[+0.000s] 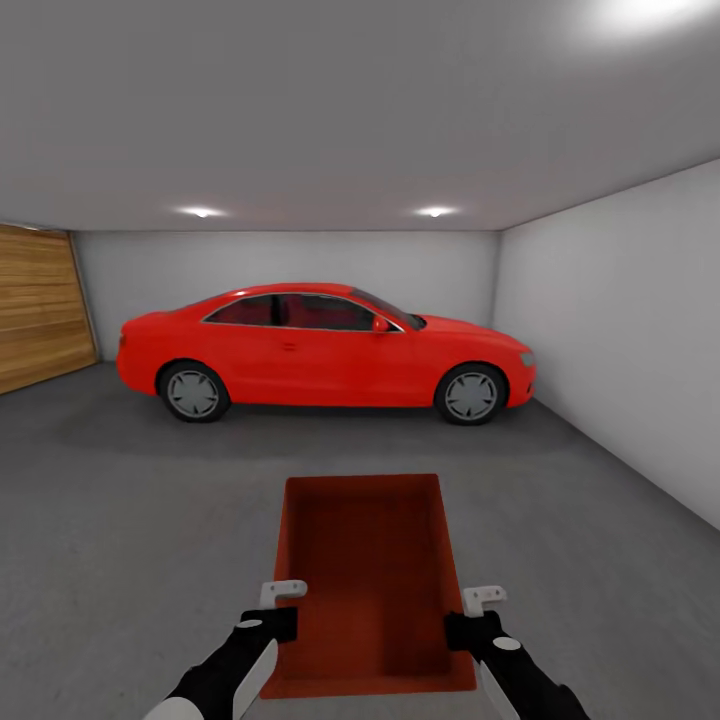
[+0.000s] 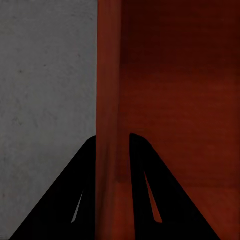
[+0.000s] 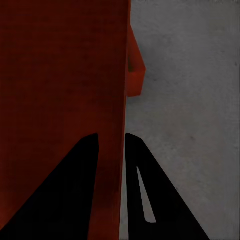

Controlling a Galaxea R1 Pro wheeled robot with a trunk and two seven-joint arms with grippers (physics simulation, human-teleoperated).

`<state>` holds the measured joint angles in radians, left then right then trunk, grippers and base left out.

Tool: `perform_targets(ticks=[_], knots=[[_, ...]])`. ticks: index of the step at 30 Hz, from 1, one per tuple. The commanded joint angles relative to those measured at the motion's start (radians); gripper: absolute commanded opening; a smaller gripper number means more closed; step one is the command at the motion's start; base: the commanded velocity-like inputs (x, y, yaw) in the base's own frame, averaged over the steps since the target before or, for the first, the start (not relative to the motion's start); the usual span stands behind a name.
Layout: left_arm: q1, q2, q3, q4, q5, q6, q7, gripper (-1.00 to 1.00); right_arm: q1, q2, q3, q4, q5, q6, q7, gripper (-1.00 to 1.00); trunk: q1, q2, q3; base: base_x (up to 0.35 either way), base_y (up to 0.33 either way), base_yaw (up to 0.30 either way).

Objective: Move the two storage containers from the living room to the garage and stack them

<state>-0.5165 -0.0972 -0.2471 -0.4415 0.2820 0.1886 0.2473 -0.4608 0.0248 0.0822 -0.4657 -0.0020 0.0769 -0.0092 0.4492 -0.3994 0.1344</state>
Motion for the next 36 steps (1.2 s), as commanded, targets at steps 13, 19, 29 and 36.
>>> perform_targets(ticks=[13, 19, 29, 36], knots=[[0.0, -0.077, 0.0, -0.01, -0.007, 0.005, 0.009, -1.0, 0.001, 0.066, 0.001, 0.002, -0.003, 0.009, -0.003, -1.0, 0.001, -0.001, 0.0, 0.326, 0.0, 0.0], [0.0, -0.076, 0.0, -0.009, -0.006, 0.005, 0.006, -1.0, 0.001, 0.066, 0.001, 0.002, -0.003, 0.009, -0.003, -1.0, 0.001, -0.001, 0.0, 0.326, 0.0, 0.0], [0.0, -0.076, 0.0, -0.01, -0.007, 0.005, 0.005, -1.0, 0.001, 0.066, 0.001, 0.002, -0.003, 0.007, -0.003, -1.0, 0.001, -0.001, 0.0, 0.326, 0.0, 0.0], [0.0, -0.077, 0.0, -0.01, -0.006, 0.005, 0.009, -1.0, 0.001, 0.066, 0.001, 0.002, -0.003, 0.007, -0.005, -1.0, 0.001, -0.001, 0.0, 0.326, 0.0, 0.0]])
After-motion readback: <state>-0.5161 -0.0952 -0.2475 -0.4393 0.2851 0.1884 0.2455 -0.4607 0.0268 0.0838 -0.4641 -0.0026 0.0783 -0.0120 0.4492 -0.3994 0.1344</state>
